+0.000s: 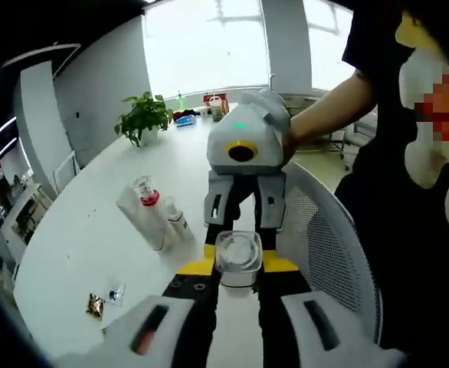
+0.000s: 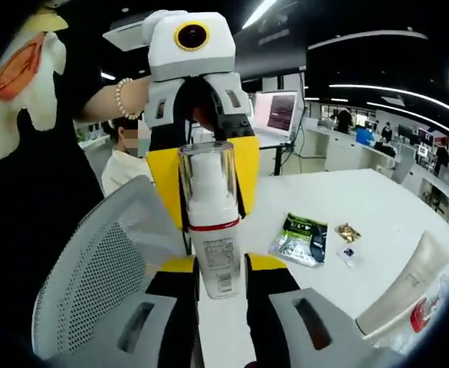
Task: Arrange the skincare products in the storage area until every visible bottle or jar stands upright without overlapping.
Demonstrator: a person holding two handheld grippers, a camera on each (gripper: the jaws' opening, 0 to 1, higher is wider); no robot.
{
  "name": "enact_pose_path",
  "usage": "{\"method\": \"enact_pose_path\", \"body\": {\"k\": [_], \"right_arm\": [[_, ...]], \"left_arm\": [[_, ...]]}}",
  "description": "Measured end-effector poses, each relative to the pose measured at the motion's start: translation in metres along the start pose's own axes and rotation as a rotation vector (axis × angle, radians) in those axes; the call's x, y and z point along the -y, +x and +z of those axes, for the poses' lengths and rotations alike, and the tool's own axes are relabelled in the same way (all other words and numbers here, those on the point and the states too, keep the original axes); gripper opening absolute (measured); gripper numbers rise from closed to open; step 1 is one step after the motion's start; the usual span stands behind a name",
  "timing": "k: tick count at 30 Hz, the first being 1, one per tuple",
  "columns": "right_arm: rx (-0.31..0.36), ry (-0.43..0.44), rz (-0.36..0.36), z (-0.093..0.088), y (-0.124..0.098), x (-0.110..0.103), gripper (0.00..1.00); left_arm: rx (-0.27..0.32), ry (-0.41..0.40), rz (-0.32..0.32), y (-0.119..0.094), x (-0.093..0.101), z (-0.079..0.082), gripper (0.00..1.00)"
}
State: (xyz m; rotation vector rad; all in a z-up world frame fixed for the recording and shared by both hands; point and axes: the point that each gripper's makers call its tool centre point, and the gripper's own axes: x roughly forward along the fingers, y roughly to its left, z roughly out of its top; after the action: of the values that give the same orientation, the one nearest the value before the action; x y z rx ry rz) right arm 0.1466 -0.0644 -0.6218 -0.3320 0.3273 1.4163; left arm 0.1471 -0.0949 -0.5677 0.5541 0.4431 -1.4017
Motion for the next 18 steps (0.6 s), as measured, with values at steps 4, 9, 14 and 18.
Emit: {"method": "enact_pose_path", "body": {"k": [4,9,14,18], "right_arm": [[-0.004,0.006,-0.013,-0.006,-0.003,0.004,0.2],[-0.027,0.008,-0.009,-0.016,-0.005,0.007,0.19],[-0.069,0.011,-0.003,-0.036,-0.007,0.011,0.19],[-0.103,0.019,0.014,-0.056,-0.005,0.012,0.19]], "left_arm": [[-0.012,-0.007,-0.008,0.007,-0.002,0.0,0.24],[-0.032,-0.003,-0.02,0.019,-0.002,-0.004,0.24],[-0.04,-0.019,-0.025,0.034,-0.004,-0.01,0.24],[-0.064,-0.037,-0.036,0.052,-0.003,-0.021,0.24]]}}
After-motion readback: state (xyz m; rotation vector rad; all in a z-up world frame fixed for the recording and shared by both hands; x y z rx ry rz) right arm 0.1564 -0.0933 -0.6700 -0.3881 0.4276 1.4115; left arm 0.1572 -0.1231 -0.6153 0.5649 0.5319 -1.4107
